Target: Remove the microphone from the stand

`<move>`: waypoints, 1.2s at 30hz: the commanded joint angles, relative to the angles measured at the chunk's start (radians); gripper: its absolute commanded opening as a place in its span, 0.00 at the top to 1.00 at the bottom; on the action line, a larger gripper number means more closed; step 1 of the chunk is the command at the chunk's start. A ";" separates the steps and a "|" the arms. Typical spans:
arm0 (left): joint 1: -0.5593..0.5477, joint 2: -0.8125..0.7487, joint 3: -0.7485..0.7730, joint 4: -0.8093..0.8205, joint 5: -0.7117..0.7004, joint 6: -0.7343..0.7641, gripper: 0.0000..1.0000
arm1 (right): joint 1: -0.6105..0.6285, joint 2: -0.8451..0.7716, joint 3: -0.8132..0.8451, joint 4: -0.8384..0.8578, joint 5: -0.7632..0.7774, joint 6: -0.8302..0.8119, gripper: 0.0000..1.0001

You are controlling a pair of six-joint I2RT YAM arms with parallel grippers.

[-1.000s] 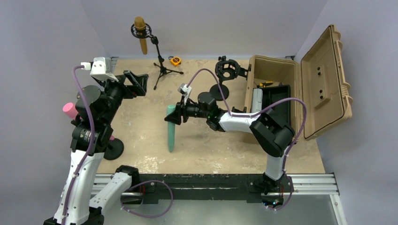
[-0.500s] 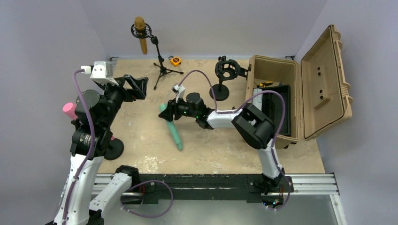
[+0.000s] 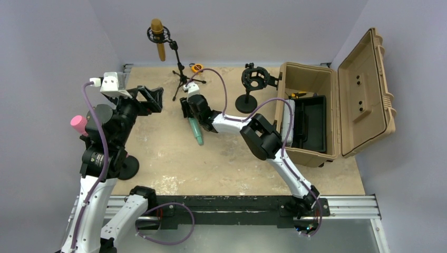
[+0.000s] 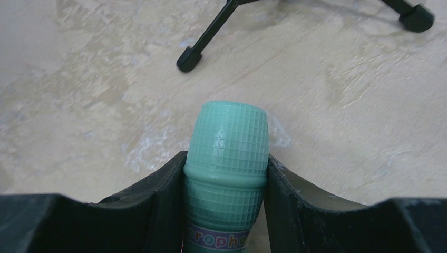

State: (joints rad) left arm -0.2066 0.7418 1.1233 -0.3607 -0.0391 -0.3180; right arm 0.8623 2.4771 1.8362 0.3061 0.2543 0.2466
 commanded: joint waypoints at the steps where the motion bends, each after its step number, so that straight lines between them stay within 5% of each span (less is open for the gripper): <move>1: -0.007 -0.004 -0.005 0.041 -0.010 0.015 0.12 | -0.006 0.063 0.119 -0.051 0.172 -0.115 0.71; 8: -0.007 0.007 -0.003 0.039 -0.006 0.013 0.12 | -0.007 0.047 0.108 -0.012 0.065 -0.148 0.43; 13: -0.007 0.011 -0.003 0.039 0.000 0.013 0.12 | -0.006 0.032 0.097 -0.015 0.015 -0.148 0.33; 25: -0.007 0.011 0.002 0.035 0.002 0.025 0.13 | -0.005 -0.253 0.031 -0.055 -0.072 -0.136 0.31; 36: -0.007 -0.012 0.000 0.035 -0.013 0.033 0.13 | 0.008 -0.768 -0.344 0.094 -0.148 -0.134 0.31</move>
State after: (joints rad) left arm -0.2066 0.7368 1.1194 -0.3603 -0.0418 -0.3023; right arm 0.8650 1.8538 1.6035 0.3130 0.1169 0.1123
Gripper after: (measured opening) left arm 0.876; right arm 0.692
